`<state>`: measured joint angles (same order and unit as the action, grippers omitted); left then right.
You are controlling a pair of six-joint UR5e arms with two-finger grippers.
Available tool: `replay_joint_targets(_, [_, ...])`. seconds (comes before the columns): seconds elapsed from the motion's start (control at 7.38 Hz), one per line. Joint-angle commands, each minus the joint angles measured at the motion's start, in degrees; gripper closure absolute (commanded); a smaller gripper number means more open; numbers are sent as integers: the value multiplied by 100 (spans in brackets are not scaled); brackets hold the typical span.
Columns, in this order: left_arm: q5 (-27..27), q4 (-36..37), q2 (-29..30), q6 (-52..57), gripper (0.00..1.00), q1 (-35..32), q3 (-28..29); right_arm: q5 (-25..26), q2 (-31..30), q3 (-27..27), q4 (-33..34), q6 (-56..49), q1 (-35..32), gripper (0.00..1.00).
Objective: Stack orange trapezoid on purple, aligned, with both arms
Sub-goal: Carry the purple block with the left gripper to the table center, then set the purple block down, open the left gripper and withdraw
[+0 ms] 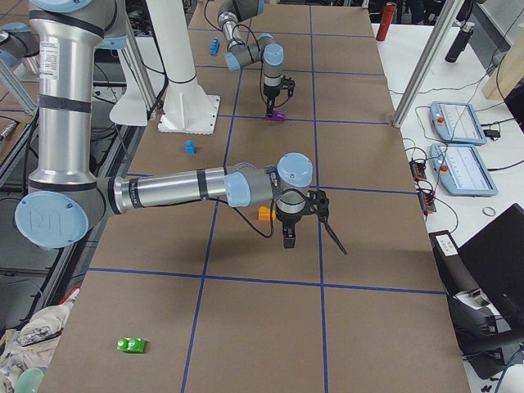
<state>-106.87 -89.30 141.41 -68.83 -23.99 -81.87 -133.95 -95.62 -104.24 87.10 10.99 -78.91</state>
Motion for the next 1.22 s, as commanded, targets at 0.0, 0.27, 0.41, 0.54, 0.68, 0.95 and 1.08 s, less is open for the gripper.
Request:
replay_joint_targets(0.0, [0,17,9,36,2,-18,-57,-26,0,-9,0,17,-1,0])
replay_joint_targets(0.27, [-9,114,-26,54,1,-218,-554,-26,61,-105,0,105,7,0])
replay_joint_targets(0.41, [-78,410,-235,176,1,-420,-1124,-26,105,-175,0,210,7,0])
replay_joint_targets(0.54, [-114,979,-533,699,1,-474,-1791,-61,114,-306,-113,350,25,0])
replay_joint_targets(0.68, [-123,1489,-962,1226,1,-675,-2555,-122,62,-360,-549,360,60,0])
replay_joint_targets(0.95, [-402,1679,-2016,2115,1,-1201,-3613,-36,131,-369,-876,352,349,0])
replay_joint_targets(1.08, [-1013,1687,-2413,2833,1,-1735,-3808,-18,140,-413,-1018,656,515,0])
